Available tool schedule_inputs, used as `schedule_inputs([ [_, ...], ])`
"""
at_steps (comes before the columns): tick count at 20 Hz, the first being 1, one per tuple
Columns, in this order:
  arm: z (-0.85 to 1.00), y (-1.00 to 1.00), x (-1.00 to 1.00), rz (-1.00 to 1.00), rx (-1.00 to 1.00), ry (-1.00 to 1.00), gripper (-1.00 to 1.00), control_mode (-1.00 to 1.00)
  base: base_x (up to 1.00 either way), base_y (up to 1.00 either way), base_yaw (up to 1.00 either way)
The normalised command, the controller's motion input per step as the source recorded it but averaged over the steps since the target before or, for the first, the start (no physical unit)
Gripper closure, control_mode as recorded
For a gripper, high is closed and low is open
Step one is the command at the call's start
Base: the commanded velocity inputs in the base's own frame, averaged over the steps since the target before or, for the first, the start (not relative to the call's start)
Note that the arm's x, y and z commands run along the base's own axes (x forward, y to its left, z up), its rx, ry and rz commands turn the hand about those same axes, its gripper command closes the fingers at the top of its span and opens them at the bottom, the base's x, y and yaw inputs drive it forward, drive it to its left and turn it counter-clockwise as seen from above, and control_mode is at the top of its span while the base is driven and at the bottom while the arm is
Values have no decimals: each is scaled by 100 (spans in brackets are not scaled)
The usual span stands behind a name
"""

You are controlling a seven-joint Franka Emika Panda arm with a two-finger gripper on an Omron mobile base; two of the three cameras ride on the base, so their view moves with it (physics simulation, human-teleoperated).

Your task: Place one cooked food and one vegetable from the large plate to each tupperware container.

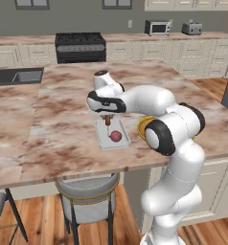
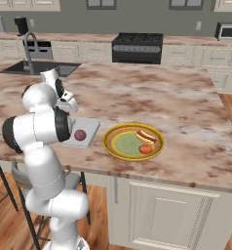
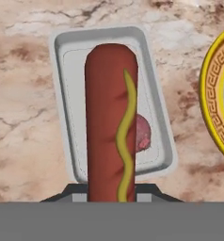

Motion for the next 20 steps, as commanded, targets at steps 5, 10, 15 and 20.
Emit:
schedule_inputs([
  [5,-45,0,46,3,-6,8,100,-100,0,0,0],
  [10,-17,0,11,0,0,6,100,-100,0,0,0],
  [15,-5,-1,12,0,6,14,100,-100,0,0,0],
  [20,-33,0,19,0,3,11,100,-100,0,0,0],
])
